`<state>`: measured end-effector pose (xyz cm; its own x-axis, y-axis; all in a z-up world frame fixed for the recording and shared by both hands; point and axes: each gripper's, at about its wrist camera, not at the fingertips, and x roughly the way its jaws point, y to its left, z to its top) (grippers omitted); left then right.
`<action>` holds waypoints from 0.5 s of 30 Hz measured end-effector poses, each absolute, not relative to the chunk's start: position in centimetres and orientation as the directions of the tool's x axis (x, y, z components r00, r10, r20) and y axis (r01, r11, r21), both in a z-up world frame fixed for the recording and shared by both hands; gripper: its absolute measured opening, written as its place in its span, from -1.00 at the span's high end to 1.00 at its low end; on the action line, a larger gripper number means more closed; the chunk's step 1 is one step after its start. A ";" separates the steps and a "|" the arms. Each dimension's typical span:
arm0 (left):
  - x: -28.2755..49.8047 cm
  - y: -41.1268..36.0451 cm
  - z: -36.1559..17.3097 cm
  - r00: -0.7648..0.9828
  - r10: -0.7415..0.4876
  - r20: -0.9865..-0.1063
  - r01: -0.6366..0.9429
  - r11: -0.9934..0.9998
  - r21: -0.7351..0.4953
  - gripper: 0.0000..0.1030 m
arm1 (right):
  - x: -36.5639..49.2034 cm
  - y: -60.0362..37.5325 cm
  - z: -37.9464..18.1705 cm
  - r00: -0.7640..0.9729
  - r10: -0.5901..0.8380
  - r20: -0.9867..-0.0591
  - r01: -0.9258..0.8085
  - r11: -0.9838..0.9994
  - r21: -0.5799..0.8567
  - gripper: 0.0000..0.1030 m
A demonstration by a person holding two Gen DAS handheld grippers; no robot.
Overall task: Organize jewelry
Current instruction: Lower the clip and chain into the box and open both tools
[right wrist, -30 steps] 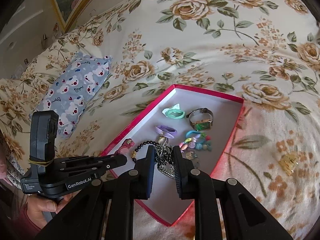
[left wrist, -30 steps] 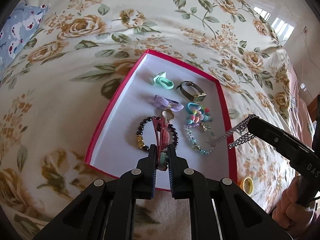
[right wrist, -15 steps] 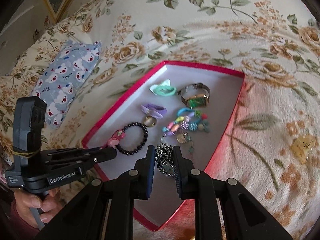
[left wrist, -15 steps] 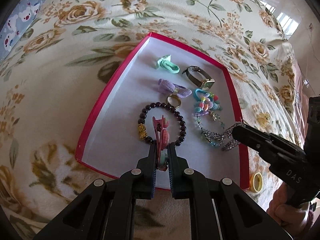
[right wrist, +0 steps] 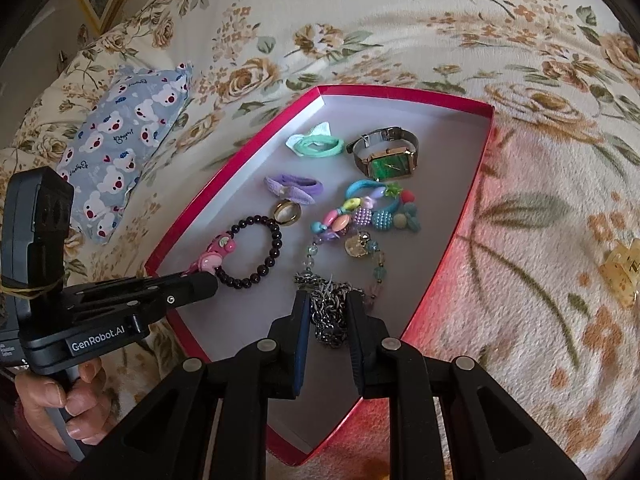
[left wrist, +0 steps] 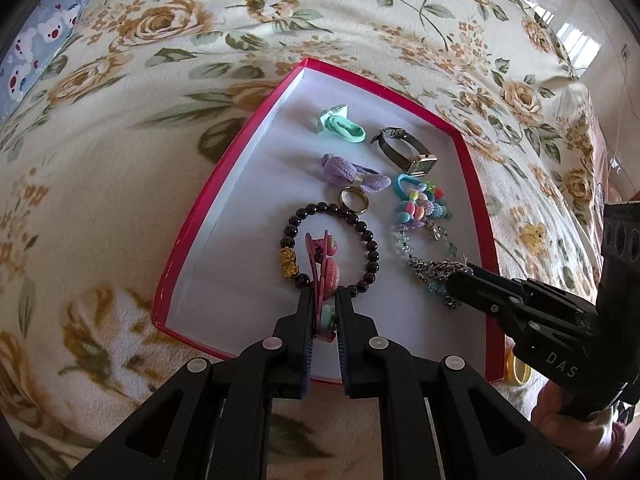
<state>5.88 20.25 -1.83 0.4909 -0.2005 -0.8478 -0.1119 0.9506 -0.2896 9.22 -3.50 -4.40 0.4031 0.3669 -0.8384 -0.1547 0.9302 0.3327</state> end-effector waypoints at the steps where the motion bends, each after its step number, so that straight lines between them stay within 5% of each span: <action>1: 5.9 20.2 -1.8 0.490 -0.200 -0.849 -0.112 0.951 -0.289 0.81 | 9.2 -3.5 -4.4 0.401 0.366 -0.840 -0.153 0.931 0.333 0.65; 15: 6.1 20.0 -1.9 0.486 -0.192 -0.853 -0.111 0.954 -0.279 0.79 | 9.4 -3.3 -4.4 0.393 0.371 -0.841 -0.158 0.928 0.336 0.61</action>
<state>6.10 19.99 -1.91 0.4858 -0.1924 -0.8526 -0.1110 0.9540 -0.2785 9.38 -3.34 -4.42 0.3931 0.3714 -0.8412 -0.1585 0.9285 0.3359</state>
